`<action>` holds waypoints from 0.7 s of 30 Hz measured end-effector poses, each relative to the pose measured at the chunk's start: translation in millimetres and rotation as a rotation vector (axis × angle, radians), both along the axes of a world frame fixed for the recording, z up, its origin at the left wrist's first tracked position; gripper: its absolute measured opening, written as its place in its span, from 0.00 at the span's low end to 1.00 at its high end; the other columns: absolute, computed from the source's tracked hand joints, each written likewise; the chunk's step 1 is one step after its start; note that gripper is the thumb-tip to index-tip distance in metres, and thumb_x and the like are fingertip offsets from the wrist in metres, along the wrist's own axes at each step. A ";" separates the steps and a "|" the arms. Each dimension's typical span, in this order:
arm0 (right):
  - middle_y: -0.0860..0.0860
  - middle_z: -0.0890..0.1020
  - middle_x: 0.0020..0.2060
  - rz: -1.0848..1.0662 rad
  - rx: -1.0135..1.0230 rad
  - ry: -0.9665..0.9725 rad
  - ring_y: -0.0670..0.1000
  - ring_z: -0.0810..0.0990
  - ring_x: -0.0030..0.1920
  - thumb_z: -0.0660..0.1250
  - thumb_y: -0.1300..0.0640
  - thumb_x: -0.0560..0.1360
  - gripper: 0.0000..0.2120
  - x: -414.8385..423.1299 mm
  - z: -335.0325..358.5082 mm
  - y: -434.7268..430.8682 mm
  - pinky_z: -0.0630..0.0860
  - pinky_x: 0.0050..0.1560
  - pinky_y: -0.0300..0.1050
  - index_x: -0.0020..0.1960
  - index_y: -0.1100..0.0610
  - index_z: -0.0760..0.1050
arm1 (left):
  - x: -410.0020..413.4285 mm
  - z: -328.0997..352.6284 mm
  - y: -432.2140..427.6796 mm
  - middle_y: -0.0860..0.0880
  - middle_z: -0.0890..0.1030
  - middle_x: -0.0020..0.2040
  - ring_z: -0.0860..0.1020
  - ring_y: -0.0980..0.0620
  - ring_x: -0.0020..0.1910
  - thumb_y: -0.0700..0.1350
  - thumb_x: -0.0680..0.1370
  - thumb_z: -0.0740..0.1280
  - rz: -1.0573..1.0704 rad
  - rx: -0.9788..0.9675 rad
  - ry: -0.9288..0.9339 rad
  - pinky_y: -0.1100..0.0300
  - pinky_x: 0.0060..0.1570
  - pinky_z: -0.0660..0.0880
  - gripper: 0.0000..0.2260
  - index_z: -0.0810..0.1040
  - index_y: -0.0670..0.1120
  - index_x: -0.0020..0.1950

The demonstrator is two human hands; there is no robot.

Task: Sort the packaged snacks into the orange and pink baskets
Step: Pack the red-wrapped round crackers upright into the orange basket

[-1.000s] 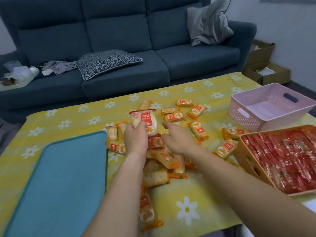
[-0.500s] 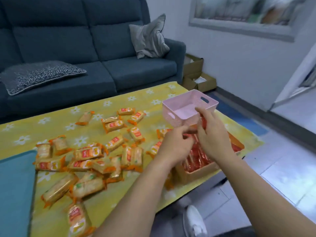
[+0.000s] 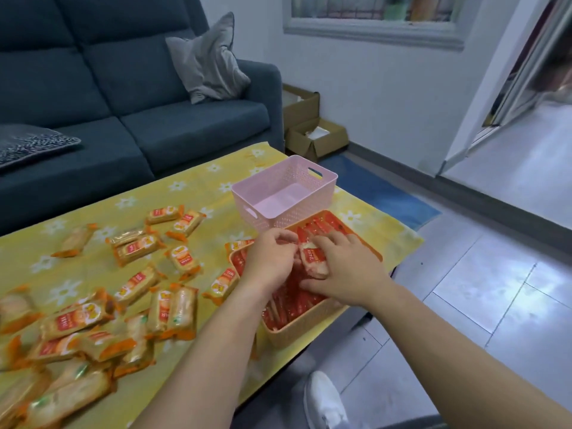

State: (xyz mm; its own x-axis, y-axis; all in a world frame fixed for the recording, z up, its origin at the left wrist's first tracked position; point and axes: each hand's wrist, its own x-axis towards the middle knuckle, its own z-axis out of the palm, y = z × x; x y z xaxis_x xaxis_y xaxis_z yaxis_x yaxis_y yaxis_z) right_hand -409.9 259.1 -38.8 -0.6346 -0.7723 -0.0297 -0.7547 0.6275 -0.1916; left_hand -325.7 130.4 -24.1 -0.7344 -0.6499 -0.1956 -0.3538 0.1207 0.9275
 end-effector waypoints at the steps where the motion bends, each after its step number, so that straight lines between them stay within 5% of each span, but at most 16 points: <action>1: 0.51 0.74 0.68 -0.004 -0.070 -0.026 0.56 0.72 0.67 0.68 0.35 0.69 0.38 -4.3 3.8 1.4 0.72 0.64 0.50 0.75 0.47 0.66 | -1.5 5.3 1.2 0.45 0.85 0.48 0.81 0.49 0.37 0.33 0.79 0.61 -0.006 0.111 0.067 0.60 0.36 0.77 0.11 0.78 0.47 0.49; 5: 0.49 0.84 0.45 -0.152 -0.466 -0.191 0.51 0.81 0.46 0.67 0.53 0.73 0.13 -24.0 26.1 20.0 0.76 0.44 0.46 0.56 0.52 0.80 | -12.3 20.4 8.3 0.46 0.87 0.48 0.83 0.51 0.42 0.30 0.80 0.58 -0.140 0.246 0.271 0.63 0.37 0.75 0.14 0.79 0.44 0.55; 8: 0.45 0.83 0.39 -0.378 -0.681 -0.307 0.46 0.79 0.40 0.65 0.56 0.75 0.05 -45.4 33.9 38.9 0.74 0.39 0.43 0.45 0.49 0.80 | -27.8 7.0 14.7 0.54 0.85 0.51 0.82 0.56 0.51 0.33 0.79 0.62 -0.236 -0.152 0.199 0.64 0.50 0.75 0.16 0.82 0.51 0.53; 10: 0.44 0.82 0.36 -0.471 -0.770 -0.403 0.48 0.81 0.42 0.66 0.53 0.72 0.04 -58.5 31.3 46.9 0.78 0.43 0.48 0.42 0.48 0.79 | -36.9 -5.8 26.7 0.57 0.82 0.58 0.78 0.54 0.59 0.40 0.78 0.62 -0.408 -0.450 0.078 0.56 0.63 0.72 0.15 0.82 0.56 0.57; 12: 0.45 0.83 0.37 -0.495 -0.772 -0.473 0.49 0.82 0.43 0.65 0.52 0.68 0.07 -62.9 27.4 49.3 0.80 0.48 0.53 0.45 0.48 0.80 | -40.2 -15.2 39.6 0.57 0.78 0.67 0.72 0.53 0.68 0.45 0.78 0.60 -0.586 -0.695 -0.081 0.46 0.72 0.62 0.18 0.77 0.57 0.67; 15: 0.48 0.83 0.41 -0.475 -0.660 -0.421 0.53 0.82 0.46 0.68 0.58 0.72 0.09 -63.3 20.6 48.6 0.78 0.49 0.51 0.51 0.51 0.81 | -39.4 -22.6 50.2 0.58 0.72 0.70 0.64 0.54 0.74 0.52 0.81 0.56 -0.667 -0.924 -0.241 0.41 0.74 0.48 0.19 0.70 0.60 0.73; 21: 0.49 0.82 0.48 -0.345 -0.379 -0.193 0.53 0.80 0.48 0.70 0.57 0.70 0.21 -58.1 17.4 50.3 0.79 0.48 0.49 0.63 0.49 0.76 | -37.9 -20.0 46.8 0.55 0.71 0.67 0.63 0.49 0.70 0.59 0.81 0.55 -0.627 -1.015 -0.308 0.42 0.74 0.49 0.18 0.75 0.61 0.68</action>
State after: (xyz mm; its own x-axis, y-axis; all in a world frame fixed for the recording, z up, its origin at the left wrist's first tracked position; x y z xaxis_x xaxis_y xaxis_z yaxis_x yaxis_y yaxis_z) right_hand -468.0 309.5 -21.4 -0.8637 -0.4991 0.0696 -0.4459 0.6926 -0.5670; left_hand -363.5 177.2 -44.1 -0.9867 -0.1603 -0.0278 -0.1626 0.9657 0.2027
